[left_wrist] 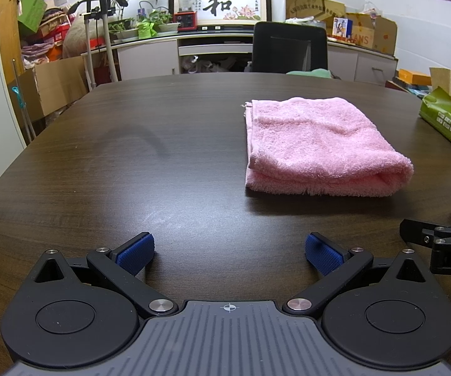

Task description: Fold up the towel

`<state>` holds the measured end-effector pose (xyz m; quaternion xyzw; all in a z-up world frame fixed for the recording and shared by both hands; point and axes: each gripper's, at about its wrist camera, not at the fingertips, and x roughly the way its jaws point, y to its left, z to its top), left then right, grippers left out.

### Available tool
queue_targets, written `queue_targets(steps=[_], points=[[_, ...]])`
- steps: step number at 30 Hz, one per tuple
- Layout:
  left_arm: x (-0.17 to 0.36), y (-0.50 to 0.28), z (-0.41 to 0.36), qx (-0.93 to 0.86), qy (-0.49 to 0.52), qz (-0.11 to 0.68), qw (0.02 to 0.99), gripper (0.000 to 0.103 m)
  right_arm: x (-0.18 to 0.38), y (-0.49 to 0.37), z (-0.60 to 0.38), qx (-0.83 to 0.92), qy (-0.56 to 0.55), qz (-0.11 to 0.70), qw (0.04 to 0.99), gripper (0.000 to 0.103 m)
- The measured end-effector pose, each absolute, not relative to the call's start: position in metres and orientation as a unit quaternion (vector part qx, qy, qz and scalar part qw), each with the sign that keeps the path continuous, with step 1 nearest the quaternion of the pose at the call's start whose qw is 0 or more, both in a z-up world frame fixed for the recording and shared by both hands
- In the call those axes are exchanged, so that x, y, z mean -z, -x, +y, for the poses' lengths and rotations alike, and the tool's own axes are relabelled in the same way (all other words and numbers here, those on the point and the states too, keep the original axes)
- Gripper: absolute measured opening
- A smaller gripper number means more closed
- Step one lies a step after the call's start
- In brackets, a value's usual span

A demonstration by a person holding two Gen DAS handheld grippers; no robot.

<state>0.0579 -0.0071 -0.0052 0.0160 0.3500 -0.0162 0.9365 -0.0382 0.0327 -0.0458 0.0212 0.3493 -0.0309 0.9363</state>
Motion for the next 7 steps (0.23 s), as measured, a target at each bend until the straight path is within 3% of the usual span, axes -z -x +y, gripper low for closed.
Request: queue_targets(steps=[7], points=[[0.0052,-0.0579,-0.0064,0.012,-0.015,0.35,0.937,0.103,0.0458,0.0383,0.0324,0.031,-0.021,0.349,0.936,0.103]])
